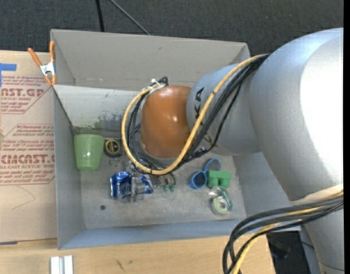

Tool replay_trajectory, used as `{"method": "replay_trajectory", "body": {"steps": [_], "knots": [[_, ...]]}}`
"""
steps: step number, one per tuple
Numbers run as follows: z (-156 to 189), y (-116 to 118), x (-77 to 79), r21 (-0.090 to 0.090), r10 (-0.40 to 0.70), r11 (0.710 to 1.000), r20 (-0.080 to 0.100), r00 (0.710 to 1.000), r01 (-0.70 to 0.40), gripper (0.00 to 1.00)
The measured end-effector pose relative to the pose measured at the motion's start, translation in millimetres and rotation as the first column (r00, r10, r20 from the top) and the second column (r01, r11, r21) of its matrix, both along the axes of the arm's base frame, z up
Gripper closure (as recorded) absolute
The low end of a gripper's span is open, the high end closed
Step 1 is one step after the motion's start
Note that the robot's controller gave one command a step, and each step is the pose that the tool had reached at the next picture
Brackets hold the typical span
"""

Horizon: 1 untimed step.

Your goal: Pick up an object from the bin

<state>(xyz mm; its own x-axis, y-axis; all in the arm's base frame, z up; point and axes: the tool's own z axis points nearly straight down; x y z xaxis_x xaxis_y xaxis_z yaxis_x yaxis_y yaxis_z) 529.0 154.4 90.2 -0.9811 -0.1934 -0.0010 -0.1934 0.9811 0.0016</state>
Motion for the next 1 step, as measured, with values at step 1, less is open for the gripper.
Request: {"method": "replay_trajectory", "body": {"steps": [1], "knots": [[141.7,14.6,20.6,0.001,0.035,0.999,0.011,0.999,-0.035,1.0]]}}
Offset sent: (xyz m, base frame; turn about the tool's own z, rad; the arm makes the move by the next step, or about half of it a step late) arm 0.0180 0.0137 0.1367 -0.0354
